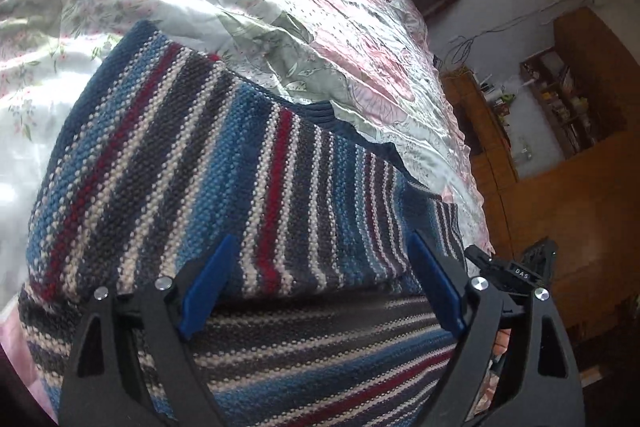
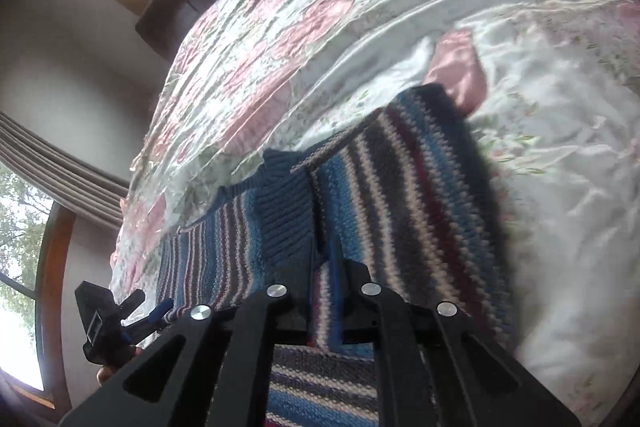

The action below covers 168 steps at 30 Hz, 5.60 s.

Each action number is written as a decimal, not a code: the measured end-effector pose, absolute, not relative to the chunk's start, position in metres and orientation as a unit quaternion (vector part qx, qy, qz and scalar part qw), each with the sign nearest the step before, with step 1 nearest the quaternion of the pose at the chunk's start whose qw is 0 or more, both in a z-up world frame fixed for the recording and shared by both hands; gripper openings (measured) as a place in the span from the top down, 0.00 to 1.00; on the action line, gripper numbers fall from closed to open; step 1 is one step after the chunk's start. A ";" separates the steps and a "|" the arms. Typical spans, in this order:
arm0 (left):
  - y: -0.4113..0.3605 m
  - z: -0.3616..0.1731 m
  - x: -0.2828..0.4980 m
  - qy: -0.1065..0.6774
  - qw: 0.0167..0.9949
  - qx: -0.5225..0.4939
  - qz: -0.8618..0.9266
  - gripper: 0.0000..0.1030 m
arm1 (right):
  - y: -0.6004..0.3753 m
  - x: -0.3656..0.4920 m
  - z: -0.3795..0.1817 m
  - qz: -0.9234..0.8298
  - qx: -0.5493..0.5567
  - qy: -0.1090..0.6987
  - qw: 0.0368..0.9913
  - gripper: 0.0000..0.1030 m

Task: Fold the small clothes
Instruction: 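Grasp the navy ribbed hem with both grippers, then lift the hem and fold it toward the collar with both grippers, then release the folded hem with both grippers and move to the collar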

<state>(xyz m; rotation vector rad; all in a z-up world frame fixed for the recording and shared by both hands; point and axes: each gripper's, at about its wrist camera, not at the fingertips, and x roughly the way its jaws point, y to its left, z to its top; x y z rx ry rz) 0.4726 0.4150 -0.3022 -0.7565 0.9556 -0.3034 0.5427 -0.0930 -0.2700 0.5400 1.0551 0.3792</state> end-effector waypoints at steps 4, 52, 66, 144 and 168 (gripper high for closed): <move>0.412 -0.327 0.480 0.485 0.799 -0.336 -0.114 0.19 | -0.122 0.534 -0.299 0.147 0.248 0.530 0.797 0.96; 0.422 -0.339 0.108 0.510 0.678 -0.520 -0.098 0.11 | -0.158 0.163 -0.334 0.174 0.412 0.590 0.672 0.54; 0.416 -0.344 0.104 0.515 0.678 -0.517 -0.092 0.93 | -0.164 0.169 -0.326 0.173 0.421 0.566 0.687 0.93; 0.475 -0.280 0.472 0.505 0.725 -0.461 -0.078 0.74 | -0.085 0.581 -0.267 0.234 0.264 0.562 0.748 0.78; 0.476 -0.300 0.548 0.568 0.772 -0.265 -0.109 0.38 | -0.071 0.628 -0.279 0.246 0.127 0.588 0.760 0.53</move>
